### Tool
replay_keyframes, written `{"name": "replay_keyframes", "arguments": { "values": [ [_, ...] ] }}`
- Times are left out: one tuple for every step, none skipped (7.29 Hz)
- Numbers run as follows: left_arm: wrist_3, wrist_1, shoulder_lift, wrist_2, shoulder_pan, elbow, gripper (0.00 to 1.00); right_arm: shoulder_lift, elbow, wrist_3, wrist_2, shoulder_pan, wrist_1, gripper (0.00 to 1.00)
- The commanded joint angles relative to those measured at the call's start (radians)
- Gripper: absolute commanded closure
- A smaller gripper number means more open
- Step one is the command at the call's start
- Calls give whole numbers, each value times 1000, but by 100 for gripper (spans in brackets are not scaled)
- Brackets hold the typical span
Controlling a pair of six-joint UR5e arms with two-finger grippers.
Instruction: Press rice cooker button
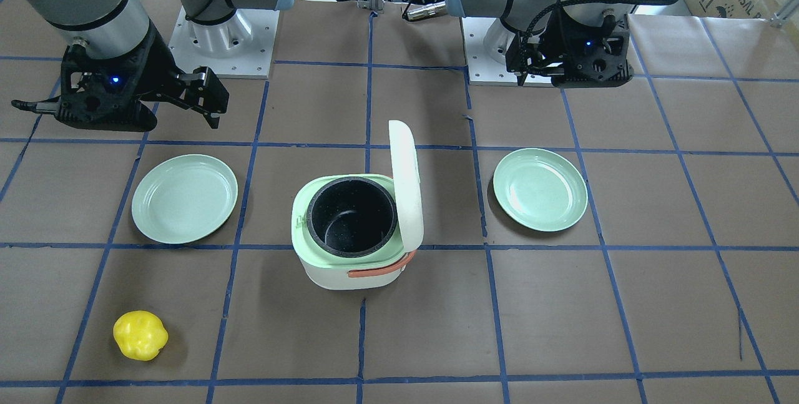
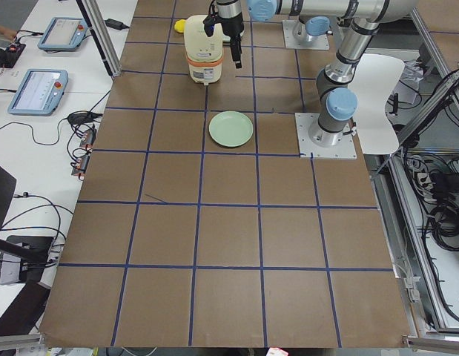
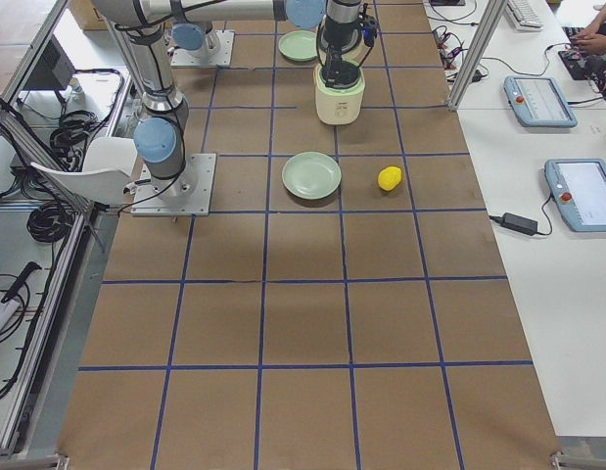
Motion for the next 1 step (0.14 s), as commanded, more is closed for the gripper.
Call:
{"name": "replay_keyframes", "arguments": {
  "values": [
    [0,0,0,0,0,0,0,0,3,-5,2,-8,1,0]
  ]
}}
